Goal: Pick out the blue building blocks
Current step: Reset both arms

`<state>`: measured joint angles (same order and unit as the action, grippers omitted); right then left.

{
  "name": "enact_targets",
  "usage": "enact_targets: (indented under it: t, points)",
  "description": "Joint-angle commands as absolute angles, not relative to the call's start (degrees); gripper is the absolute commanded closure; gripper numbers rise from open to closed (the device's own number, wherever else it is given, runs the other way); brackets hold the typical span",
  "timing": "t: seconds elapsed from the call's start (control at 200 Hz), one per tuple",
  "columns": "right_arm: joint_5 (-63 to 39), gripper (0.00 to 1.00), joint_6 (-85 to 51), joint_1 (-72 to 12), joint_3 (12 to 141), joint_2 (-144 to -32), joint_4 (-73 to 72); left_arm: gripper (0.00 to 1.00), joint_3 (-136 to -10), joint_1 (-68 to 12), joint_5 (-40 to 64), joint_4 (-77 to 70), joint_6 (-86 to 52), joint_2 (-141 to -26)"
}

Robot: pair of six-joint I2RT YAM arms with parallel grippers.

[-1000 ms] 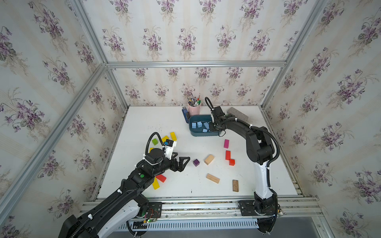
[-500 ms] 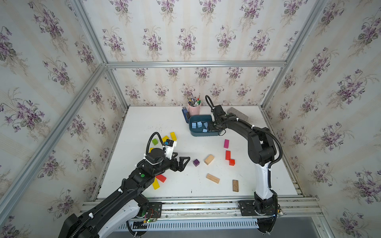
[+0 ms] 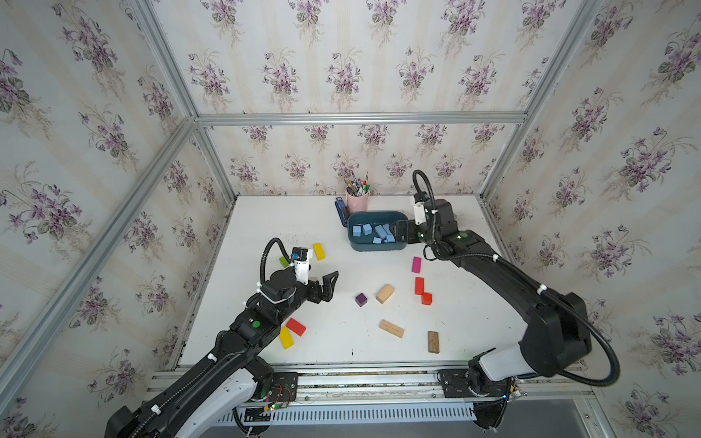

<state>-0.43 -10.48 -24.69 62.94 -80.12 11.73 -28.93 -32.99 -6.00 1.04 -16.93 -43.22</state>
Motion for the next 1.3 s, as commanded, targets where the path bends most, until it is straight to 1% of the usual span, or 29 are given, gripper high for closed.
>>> enact_targets:
  t: [0.0,0.105,0.25,0.36,0.445,0.49,0.53,0.585,0.73,0.804,0.909,0.989,1.114,1.189,1.299]
  points:
    - [2.4,0.0,-11.8,-24.6,54.6,-72.4,1.8,0.01,-29.4,-33.0,-20.0,0.6,-11.9,-43.2]
    - [8.0,0.0,-12.5,-24.7,43.3,-62.6,-5.6,0.01,-29.2,-32.6,-27.7,-1.5,-7.4,-45.2]
    - [20.1,0.0,-10.1,-24.7,28.1,-52.5,-18.6,0.01,-29.3,-30.1,-33.2,-5.9,-3.5,-51.3]
    - [35.6,0.01,-8.6,-24.5,18.7,-50.2,-28.2,0.01,-28.8,-26.4,-31.7,-9.7,-3.4,-56.5]
    - [40.0,0.0,-5.7,-23.3,14.0,-51.6,-34.9,0.01,-27.5,-23.5,-30.7,-14.1,-4.0,-60.1]
    - [39.4,0.0,-4.9,-22.1,13.2,-53.0,-36.2,0.01,-26.8,-21.8,-29.9,-17.4,-3.9,-61.9]
    - [38.8,0.0,-4.4,-21.1,13.0,-54.7,-37.3,0.01,-28.1,-20.7,-28.8,-16.0,-4.0,-62.8]
    - [37.2,0.0,-3.0,-19.9,12.5,-57.5,-39.7,0.01,-27.9,-19.6,-28.2,-18.3,-2.9,-64.0]
    - [33.4,0.01,2.5,-17.9,10.6,-65.9,-51.5,0.01,-25.0,-15.8,-24.9,-26.8,-2.1,-68.5]
    - [30.8,0.0,3.4,-16.5,9.8,-69.5,-57.3,0.01,-24.7,-14.4,-23.7,-28.0,-1.7,-70.9]
    - [25.5,0.0,3.3,-14.1,8.9,-73.6,-63.6,0.01,-21.9,-13.3,-22.6,-35.4,0.2,-74.0]
    - [22.9,0.0,5.0,-13.5,9.4,-75.4,-65.3,0.01,-22.1,-12.7,-20.7,-35.9,1.7,-74.2]
    - [20.1,0.0,7.6,-12.4,9.4,-78.3,-69.9,0.01,-21.4,-10.7,-17.0,-41.1,3.1,-76.9]
    - [16.7,0.0,6.9,-11.2,11.7,-78.7,-65.5,0.01,-21.3,-9.4,-14.8,-44.2,2.8,-80.0]
    - [11.0,0.0,4.9,-8.8,12.7,-79.9,-65.5,0.01,-22.6,-7.8,-11.5,-46.3,2.2,-86.2]
